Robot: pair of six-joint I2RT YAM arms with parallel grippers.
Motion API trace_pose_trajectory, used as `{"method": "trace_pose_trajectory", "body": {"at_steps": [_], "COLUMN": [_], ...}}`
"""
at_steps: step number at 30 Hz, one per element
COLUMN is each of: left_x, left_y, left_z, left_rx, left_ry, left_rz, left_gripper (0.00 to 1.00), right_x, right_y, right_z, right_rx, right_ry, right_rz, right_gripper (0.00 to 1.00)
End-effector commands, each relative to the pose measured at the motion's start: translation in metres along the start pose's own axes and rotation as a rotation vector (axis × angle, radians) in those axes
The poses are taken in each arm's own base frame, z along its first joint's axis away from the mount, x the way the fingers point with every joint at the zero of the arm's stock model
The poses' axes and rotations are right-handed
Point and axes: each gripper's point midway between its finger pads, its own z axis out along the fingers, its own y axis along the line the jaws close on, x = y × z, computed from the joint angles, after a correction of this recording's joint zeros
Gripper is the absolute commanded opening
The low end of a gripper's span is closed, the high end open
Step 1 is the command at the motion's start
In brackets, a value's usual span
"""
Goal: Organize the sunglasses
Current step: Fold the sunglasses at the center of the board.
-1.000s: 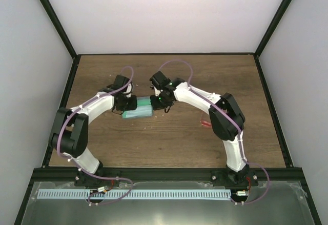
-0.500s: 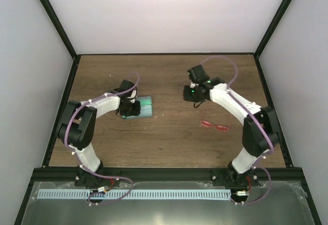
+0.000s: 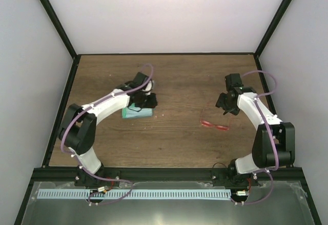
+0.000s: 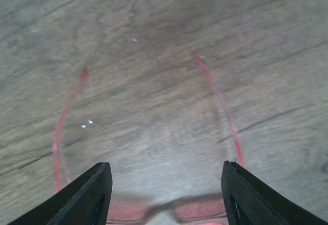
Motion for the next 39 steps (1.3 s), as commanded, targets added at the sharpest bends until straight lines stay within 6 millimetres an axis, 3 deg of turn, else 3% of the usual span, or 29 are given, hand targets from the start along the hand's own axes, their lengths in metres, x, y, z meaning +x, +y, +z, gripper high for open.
{"method": "trace_pose_trajectory", "body": {"at_steps": [1,5,10,15,23,33,39], "left_x": [0.007,0.021,0.024,0.024,0.026,0.028,0.028], "left_y": [-0.064,-0.106,-0.132,-0.136,-0.134,-0.137,-0.136], "left_z": [0.010,0.034,0.046,0.050,0.052,0.047,0.039], "left_rx": [0.080,0.117,0.149,0.152,0.143,0.165,0.165], "left_ry": [0.027,0.073,0.095,0.108,0.122,0.123,0.109], "left_rz": [0.073,0.134,0.170,0.192,0.209,0.207,0.198], "left_gripper": [0.32,0.32,0.32,0.32,0.32,0.32,0.32], "right_x": [-0.009,-0.004,0.008,0.027,0.045,0.037,0.030], "right_y": [-0.024,-0.042,-0.057,-0.057,-0.044,-0.023,-0.012], "right_z": [-0.015,-0.010,0.002,0.021,0.041,0.034,0.027], "right_rx": [0.055,0.096,0.098,0.074,-0.002,-0.111,-0.165], "right_ry": [-0.054,-0.038,0.011,0.089,0.175,0.172,0.142], "right_rz": [0.024,0.044,0.096,0.102,0.160,0.190,0.224], "right_gripper": [0.61,0.61,0.61,0.59,0.37,0.08,0.02]}}
